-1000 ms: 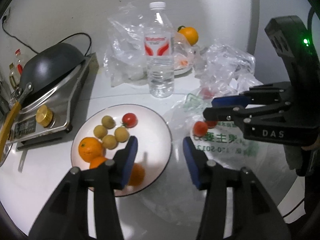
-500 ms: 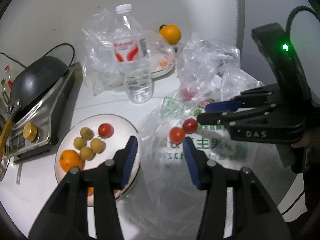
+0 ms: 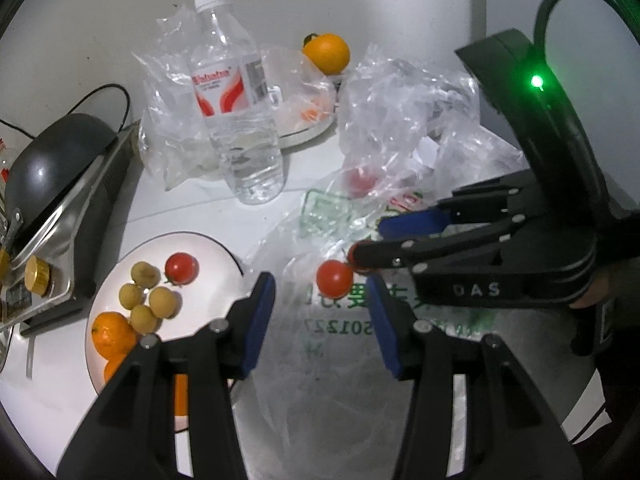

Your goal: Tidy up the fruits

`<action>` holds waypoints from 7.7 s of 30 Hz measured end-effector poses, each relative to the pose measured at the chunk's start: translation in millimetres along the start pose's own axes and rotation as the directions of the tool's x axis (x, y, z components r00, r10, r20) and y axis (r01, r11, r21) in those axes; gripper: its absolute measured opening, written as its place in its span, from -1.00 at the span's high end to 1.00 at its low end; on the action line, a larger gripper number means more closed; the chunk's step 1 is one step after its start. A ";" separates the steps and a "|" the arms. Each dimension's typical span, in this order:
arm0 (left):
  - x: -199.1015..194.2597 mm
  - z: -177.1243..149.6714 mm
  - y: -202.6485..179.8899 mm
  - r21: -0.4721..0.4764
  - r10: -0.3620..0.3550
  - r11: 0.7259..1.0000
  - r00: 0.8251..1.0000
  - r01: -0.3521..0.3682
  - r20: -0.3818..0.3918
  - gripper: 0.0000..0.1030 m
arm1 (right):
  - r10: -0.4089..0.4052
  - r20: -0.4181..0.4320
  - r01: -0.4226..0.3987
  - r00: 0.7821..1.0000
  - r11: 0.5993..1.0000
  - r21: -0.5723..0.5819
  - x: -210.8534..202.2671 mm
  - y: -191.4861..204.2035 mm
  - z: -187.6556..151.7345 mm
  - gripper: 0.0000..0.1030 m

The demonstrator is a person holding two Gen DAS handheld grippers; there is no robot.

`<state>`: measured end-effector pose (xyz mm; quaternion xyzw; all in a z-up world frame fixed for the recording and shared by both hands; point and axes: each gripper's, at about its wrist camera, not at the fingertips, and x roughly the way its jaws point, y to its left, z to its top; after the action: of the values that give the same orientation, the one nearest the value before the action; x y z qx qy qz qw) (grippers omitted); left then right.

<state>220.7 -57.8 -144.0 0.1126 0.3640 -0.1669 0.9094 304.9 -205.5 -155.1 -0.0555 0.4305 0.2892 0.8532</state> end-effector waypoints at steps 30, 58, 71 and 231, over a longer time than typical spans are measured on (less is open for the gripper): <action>62.5 11.8 -12.0 0.032 -0.010 0.999 0.995 0.013 -0.097 0.42 | 0.012 0.051 -0.014 0.999 0.999 0.044 -26.5 -21.5 0.0 0.44; -24.8 2.5 0.8 -0.009 -0.069 0.998 0.996 0.070 0.048 0.48 | -0.020 0.125 0.019 0.992 1.000 0.008 -54.4 30.2 -0.3 0.44; -55.4 -10.2 19.0 -0.023 -0.033 0.999 0.995 0.035 0.089 0.48 | -0.020 0.132 0.021 0.991 1.000 -0.008 -56.6 54.0 -3.9 0.43; -245.6 24.7 43.7 -0.404 0.502 0.856 0.699 -0.321 0.509 -0.94 | -0.164 0.629 0.309 0.760 0.942 -0.128 -229.7 135.9 68.8 -0.43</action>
<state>86.2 28.7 49.1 0.0014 0.0433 0.0705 0.9966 173.6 -171.9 84.8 -0.1094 0.0863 0.2275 0.9637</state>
